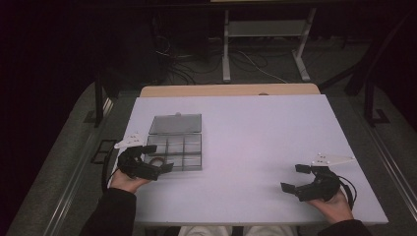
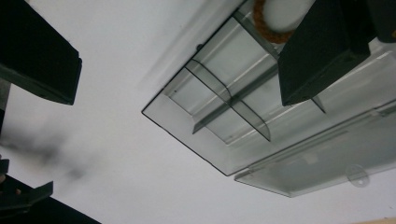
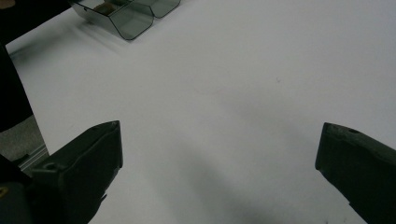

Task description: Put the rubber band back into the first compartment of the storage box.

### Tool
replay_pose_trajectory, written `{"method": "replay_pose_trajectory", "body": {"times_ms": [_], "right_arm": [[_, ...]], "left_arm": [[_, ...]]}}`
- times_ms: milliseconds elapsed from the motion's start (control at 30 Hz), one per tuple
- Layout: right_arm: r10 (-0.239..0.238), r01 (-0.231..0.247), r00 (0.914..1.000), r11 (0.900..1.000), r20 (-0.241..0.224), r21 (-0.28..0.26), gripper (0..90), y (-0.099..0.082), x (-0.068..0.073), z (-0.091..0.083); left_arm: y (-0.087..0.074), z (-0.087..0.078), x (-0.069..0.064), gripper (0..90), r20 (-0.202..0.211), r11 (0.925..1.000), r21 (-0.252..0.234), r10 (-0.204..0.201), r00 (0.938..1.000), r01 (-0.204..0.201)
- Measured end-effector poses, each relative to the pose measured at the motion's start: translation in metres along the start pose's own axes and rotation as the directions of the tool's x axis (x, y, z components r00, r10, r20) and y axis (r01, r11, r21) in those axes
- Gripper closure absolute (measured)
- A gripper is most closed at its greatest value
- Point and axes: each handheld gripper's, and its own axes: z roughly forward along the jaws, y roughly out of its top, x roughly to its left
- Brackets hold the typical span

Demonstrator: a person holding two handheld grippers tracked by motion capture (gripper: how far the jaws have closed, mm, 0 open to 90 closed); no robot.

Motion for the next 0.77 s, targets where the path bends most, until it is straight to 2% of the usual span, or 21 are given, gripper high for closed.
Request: {"method": "replay_pose_trajectory", "body": {"times_ms": [367, 500, 767], "right_arm": [[-0.002, 0.002, 1.0000, 1.0000, -0.002, -0.001, 0.0, 0.000, 0.000, 0.000], [-0.003, 0.003, 1.0000, 1.0000, -0.002, -0.001, 0.0, -0.001, 0.000, 0.000], [-0.004, 0.004, 1.0000, 0.9999, -0.004, 0.010, 0.0, -0.001, 0.000, 0.001]], "left_arm": [[-0.019, 0.010, -0.018, 0.0, 0.042, 0.9994, -0.026, 0.024, 0.9988, -0.023], [-0.026, 0.018, -0.023, 0.0, 0.061, 0.9995, -0.018, 0.029, 0.9977, -0.028], [-0.034, 0.027, -0.027, 0.0, 0.070, 0.9997, -0.014, 0.023, 0.9973, -0.022]]}}
